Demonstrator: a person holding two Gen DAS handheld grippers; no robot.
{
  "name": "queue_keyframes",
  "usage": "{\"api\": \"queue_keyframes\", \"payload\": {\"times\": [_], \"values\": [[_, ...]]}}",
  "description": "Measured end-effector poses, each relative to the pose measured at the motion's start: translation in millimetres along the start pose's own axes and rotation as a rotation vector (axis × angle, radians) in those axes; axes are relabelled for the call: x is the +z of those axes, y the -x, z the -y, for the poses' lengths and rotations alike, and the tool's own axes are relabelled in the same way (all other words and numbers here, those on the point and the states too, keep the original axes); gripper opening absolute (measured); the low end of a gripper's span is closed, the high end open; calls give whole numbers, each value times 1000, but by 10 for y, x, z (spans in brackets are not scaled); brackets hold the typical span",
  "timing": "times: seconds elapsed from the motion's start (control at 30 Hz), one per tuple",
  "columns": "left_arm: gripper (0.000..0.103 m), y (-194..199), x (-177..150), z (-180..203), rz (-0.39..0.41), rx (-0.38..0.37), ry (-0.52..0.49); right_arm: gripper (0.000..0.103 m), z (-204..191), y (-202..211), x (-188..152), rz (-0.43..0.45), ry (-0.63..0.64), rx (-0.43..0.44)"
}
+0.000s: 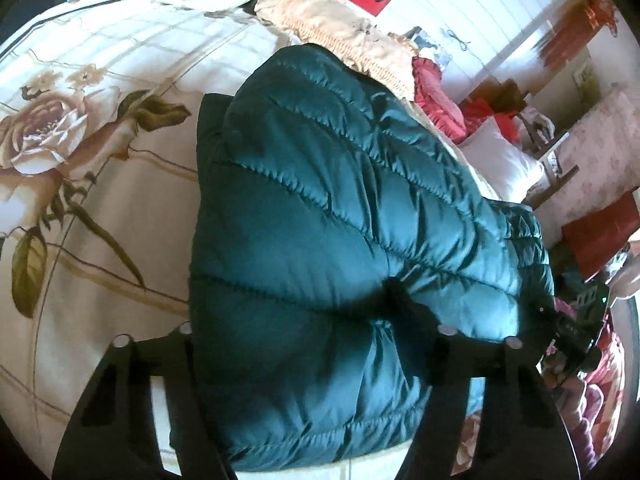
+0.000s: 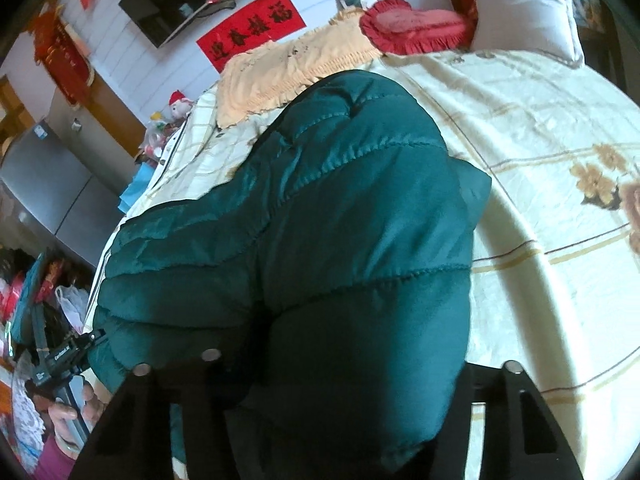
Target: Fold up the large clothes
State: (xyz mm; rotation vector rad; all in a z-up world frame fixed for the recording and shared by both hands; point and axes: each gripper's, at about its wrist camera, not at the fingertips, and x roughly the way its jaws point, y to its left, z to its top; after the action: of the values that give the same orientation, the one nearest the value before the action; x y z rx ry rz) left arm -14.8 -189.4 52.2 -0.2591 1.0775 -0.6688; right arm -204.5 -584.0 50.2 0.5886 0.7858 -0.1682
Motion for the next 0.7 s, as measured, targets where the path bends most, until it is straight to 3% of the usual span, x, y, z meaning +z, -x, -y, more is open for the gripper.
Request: {"api": "queue_keyframes", "payload": {"times": [0.2,0.53,0.7], "values": [[59,268,-167,13,-10,-39,-15,45,-89,221,-66,8,6,34],[58,759,-690,-130,-90,-49,-26,44,-117,583,-536,-85,-29,97],[61,820,-887,-136,-97,-27,-40,54,61,630,-726,-99,-115,86]]}}
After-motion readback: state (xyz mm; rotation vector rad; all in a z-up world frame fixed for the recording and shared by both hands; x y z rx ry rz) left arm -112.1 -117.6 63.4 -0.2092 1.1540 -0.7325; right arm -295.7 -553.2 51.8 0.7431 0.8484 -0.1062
